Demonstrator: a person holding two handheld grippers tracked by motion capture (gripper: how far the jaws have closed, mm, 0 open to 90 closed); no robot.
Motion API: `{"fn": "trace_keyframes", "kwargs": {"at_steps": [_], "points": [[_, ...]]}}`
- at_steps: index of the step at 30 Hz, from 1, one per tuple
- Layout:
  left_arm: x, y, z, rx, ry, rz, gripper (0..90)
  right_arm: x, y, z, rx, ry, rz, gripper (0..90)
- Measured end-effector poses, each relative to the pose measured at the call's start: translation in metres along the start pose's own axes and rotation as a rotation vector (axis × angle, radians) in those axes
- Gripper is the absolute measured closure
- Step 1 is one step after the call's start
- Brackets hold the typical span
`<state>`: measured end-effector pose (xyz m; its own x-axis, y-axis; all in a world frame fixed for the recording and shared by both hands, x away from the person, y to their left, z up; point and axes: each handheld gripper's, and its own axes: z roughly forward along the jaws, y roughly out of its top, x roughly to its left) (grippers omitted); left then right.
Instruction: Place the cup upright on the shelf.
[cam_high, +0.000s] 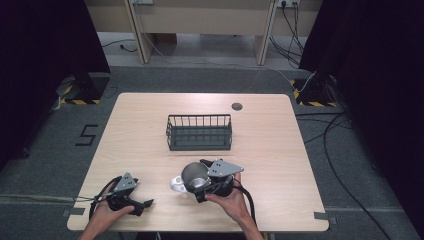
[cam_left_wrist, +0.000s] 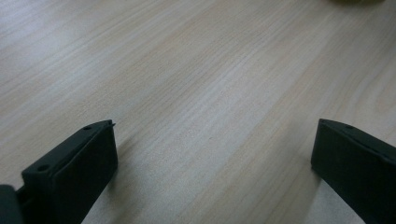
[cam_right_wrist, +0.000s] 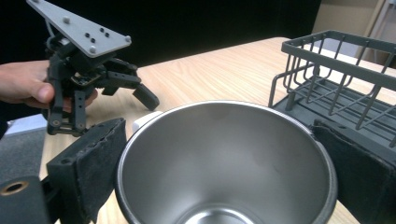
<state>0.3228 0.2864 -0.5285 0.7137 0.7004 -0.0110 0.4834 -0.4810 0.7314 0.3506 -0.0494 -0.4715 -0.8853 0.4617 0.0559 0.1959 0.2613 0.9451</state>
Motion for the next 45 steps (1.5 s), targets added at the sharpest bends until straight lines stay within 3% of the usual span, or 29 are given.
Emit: {"fn": "trace_keyframes", "kwargs": {"at_steps": [14, 27, 37, 45], "points": [[0.0, 0.0, 0.0, 0.001, -0.001, 0.0, 0.0, 0.0, 0.007, -0.004, -0.018, -0.006, 0.01, 6.5], [0.0, 0.0, 0.0, 0.001, -0.001, 0.0, 0.0, -0.006, 0.039, -0.007, -0.035, -0.043, -0.001, 6.6], [0.0, 0.0, 0.0, -0.002, -0.001, -0.002, 0.0, -0.026, 0.078, -0.004, -0.05, -0.09, 0.002, 6.5], [0.0, 0.0, 0.0, 0.0, -0.002, -0.002, 0.0, -0.053, 0.114, -0.002, -0.062, -0.15, -0.008, 6.6]]}}
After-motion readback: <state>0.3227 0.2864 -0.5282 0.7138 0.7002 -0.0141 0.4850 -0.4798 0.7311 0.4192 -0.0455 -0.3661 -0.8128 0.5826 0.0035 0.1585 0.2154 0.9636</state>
